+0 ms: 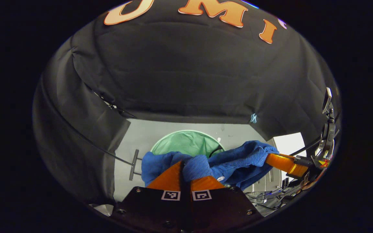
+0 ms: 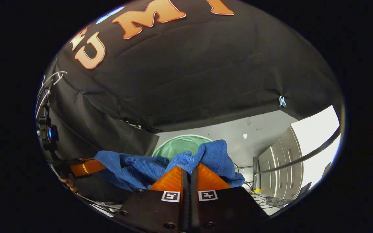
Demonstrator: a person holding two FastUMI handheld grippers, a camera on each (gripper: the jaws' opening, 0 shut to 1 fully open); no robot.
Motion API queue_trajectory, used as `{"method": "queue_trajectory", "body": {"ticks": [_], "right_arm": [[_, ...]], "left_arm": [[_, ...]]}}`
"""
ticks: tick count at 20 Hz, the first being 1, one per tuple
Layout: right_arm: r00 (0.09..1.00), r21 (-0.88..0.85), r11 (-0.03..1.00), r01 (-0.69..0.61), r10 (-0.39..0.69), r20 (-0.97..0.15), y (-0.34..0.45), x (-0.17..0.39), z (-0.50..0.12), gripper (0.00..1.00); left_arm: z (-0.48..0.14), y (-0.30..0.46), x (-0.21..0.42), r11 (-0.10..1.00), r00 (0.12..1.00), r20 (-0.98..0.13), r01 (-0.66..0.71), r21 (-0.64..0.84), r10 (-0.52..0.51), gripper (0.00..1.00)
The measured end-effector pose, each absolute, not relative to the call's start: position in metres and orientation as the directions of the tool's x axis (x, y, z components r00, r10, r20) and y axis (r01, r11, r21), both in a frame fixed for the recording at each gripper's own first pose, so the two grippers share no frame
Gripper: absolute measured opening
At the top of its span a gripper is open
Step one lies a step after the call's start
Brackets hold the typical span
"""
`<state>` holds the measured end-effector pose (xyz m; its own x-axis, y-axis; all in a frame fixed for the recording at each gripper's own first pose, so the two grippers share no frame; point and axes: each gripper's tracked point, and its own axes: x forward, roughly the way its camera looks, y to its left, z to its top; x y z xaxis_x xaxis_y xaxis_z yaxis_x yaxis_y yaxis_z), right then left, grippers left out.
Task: Grasp the clothes on the hanger with both hands and then place them into the laundry hamper below.
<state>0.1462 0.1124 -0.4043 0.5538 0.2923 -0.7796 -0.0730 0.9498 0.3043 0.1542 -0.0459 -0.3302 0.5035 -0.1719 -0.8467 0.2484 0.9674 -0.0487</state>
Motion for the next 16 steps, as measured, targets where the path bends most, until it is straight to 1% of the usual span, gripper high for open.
{"method": "queue_trajectory", "body": {"ticks": [4, 7, 11, 12, 14, 15, 16], "right_arm": [[0.493, 0.302, 0.952, -0.056, 0.289, -0.82, 0.12, 0.143, -0.434, 0.07], [0.462, 0.28, 0.957, -0.07, 0.28, -0.842, 0.122, 0.137, -0.446, 0.08], [0.425, 0.23, 0.971, -0.067, 0.237, -0.874, 0.126, 0.128, -0.466, 0.08], [0.41, 0.218, 0.973, -0.071, 0.227, -0.883, 0.128, 0.125, -0.469, 0.08], [0.39, 0.207, 0.975, -0.079, 0.221, -0.894, 0.131, 0.118, -0.472, 0.12], [0.385, 0.194, 0.978, -0.083, 0.211, -0.899, 0.13, 0.114, -0.472, 0.23], [0.373, 0.182, 0.98, -0.083, 0.2, -0.906, 0.129, 0.109, -0.472, 0.33]], "left_arm": [[-0.347, -0.054, 0.143, 0.973, 0.434, -0.894, 0.231, -0.009, -0.111, 0.0], [-0.36, -0.042, 0.129, 0.976, 0.376, -0.926, 0.211, 0.051, -0.033, 0.0], [-0.375, -0.037, 0.113, 0.982, 0.299, -0.954, 0.177, 0.064, 0.009, 0.08], [-0.375, -0.035, 0.11, 0.983, 0.29, -0.957, 0.171, 0.07, 0.018, 0.13], [-0.373, -0.034, 0.104, 0.984, 0.285, -0.958, 0.161, 0.072, 0.023, 0.16], [-0.37, -0.035, 0.102, 0.985, 0.288, -0.957, 0.158, 0.066, 0.018, 0.23], [-0.367, -0.037, 0.099, 0.986, 0.291, -0.957, 0.158, 0.06, 0.011, 0.41]]}}
